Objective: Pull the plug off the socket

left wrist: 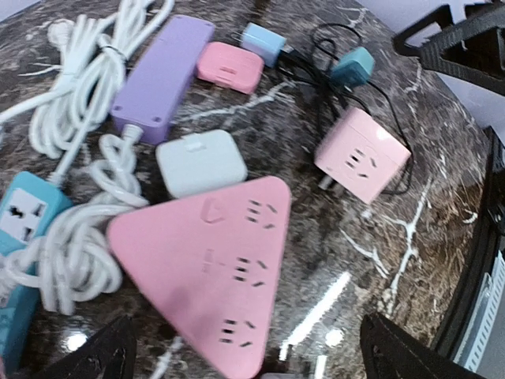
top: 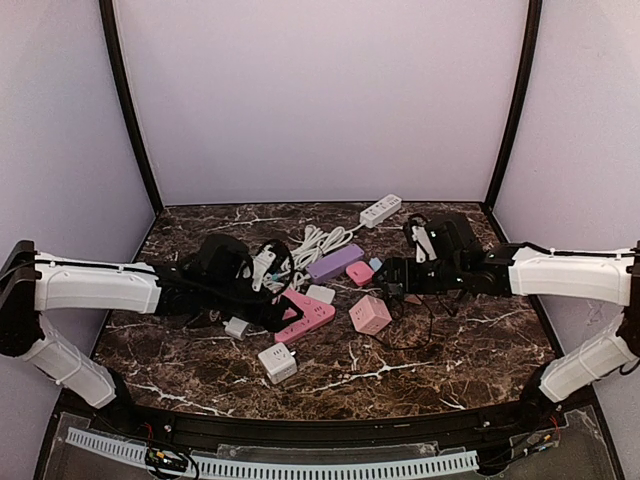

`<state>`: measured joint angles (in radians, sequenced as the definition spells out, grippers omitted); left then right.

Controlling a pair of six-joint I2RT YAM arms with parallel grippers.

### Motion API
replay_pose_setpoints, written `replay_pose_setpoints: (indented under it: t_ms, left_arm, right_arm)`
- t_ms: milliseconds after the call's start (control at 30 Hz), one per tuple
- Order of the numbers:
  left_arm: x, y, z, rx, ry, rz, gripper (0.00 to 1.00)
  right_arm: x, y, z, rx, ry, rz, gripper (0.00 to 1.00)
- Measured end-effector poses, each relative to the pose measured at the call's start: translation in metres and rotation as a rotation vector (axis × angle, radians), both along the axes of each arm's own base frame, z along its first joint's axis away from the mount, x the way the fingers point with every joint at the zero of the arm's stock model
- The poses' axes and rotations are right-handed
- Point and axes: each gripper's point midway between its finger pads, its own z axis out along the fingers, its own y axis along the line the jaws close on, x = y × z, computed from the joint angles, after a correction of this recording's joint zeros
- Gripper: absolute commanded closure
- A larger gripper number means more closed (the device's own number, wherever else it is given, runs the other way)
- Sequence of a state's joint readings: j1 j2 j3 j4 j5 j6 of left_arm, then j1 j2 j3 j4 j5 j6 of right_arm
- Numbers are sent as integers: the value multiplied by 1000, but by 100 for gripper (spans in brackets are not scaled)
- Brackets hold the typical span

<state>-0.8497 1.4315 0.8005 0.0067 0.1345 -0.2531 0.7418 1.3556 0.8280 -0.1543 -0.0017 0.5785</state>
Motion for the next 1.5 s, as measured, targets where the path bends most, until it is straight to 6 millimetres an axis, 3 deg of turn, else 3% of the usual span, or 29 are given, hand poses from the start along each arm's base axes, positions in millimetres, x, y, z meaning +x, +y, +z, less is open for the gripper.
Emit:
replay_pose_setpoints:
  t_ms: [167, 400, 533, 667, 867, 1000, 1167, 1367, 1500]
  left_arm:
    - [55, 51, 13, 11, -34, 156, 1]
    - [119, 158, 42, -22, -121, 442, 1]
    - [133, 233, 64, -76, -222, 644, 1]
    - [120, 294, 76, -61, -363, 845, 1]
    - [94, 326, 81, 3, -537, 979, 1]
    - [79, 339, 66, 48, -595, 1029, 1]
    - [72, 343, 47, 90, -607, 1030, 1]
    - [67, 345, 25, 138, -590, 1026, 1]
    - [67, 346, 18, 150, -577, 1025, 1]
  right_arm:
    - [35, -47, 0, -55, -43, -91, 1]
    - [64, -131, -8, -119, -82, -230, 1]
    - [70, -178, -1, -122, -148, -311, 1]
    - [69, -216, 12, -118, -252, -387, 1]
    - [49, -239, 20, -141, -434, -433, 1]
    - [34, -244, 27, -152, -568, -447, 1]
    - [21, -253, 30, -185, -682, -482, 1]
    - [8, -257, 15, -204, -716, -497, 1]
    - [8, -259, 26, -201, -762, -509, 1]
